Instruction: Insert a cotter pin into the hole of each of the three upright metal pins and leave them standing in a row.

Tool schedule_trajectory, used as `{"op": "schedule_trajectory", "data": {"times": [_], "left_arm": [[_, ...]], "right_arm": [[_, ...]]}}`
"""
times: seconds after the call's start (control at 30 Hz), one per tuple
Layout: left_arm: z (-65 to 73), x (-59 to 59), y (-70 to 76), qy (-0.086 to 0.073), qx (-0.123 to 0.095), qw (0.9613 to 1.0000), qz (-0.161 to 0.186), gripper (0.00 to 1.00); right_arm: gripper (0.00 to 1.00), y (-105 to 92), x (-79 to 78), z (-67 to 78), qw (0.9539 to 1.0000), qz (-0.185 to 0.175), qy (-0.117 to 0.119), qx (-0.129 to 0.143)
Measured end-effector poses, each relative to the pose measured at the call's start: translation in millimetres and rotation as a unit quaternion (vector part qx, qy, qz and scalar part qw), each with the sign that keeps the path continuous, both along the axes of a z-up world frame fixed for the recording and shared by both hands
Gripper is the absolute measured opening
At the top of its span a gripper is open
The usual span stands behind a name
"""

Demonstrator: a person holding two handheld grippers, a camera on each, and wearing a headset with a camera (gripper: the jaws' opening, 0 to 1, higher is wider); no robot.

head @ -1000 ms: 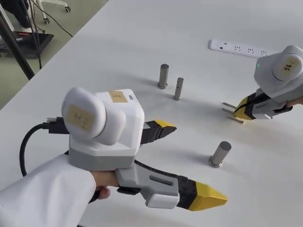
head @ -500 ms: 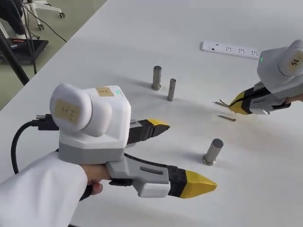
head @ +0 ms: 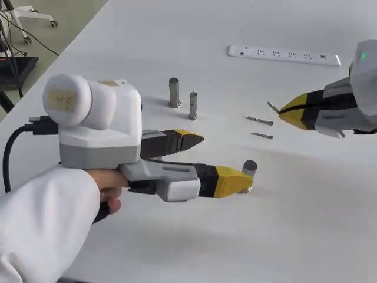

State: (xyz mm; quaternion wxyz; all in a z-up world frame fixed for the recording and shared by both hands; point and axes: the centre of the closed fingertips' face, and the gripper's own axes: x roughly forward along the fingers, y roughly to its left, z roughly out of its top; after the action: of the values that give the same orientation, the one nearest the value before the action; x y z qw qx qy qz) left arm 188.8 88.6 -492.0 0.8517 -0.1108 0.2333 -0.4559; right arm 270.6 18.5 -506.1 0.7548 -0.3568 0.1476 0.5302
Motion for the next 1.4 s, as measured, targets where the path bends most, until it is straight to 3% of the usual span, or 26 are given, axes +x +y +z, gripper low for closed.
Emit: {"op": "schedule_trajectory", "data": {"times": [0.1,0.23,0.37,0.57,0.6,0.63,0.67,0.77,1.07,1.13,1.4], "left_arm": [[9.9,9.9,-7.7,0.014,-0.026,0.9996,0.0,0.6],[15.1,18.0,-19.8,0.044,-0.052,0.9976,-0.007,0.5],[12.0,21.7,-34.6,0.063,-0.052,0.9964,-0.025,0.39],[6.9,20.6,-56.0,0.089,-0.051,0.9934,-0.051,0.33],[6.5,19.1,-58.4,0.101,-0.055,0.992,-0.052,0.32],[5.5,13.6,-62.2,0.131,-0.061,0.9876,-0.06,0.28],[5.9,11.9,-64.4,0.141,-0.066,0.9857,-0.064,0.25],[6.5,14.6,-67.8,0.142,-0.072,0.9854,-0.06,0.18],[8.8,16.3,-69.7,0.179,-0.092,0.9783,-0.05,0.03],[8.9,15.8,-70.0,0.19,-0.095,0.976,-0.048,0.03],[6.9,11.8,-70.8,0.204,-0.093,0.9731,-0.052,0.03]], "right_arm": [[0.0,0.2,-13.2,9.4,0.9996,0.007,-0.028,-0.007],[0.0,0.6,-23.6,6.9,0.999,0.014,-0.04,-0.015],[0.0,1.5,-36.1,5.9,0.9987,0.018,-0.045,-0.017],[0.0,0.5,-52.1,4.4,0.9986,0.012,-0.048,-0.019],[0.0,-0.3,-53.5,4.3,0.9987,0.012,-0.047,-0.019],[0.0,-0.6,-55.3,4.0,0.9988,0.012,-0.044,-0.019],[0.0,-1.7,-57.3,4.1,0.999,0.008,-0.04,-0.018],[0.0,-2.2,-62.8,6.9,0.999,0.006,-0.04,-0.018],[0.0,-2.9,-69.1,11.2,0.9981,0.007,-0.055,-0.028],[0.0,-2.8,-69.7,11.8,0.9979,0.007,-0.058,-0.03],[0.0,0.2,-71.3,14.0,0.9962,0.016,-0.073,-0.043]]}}
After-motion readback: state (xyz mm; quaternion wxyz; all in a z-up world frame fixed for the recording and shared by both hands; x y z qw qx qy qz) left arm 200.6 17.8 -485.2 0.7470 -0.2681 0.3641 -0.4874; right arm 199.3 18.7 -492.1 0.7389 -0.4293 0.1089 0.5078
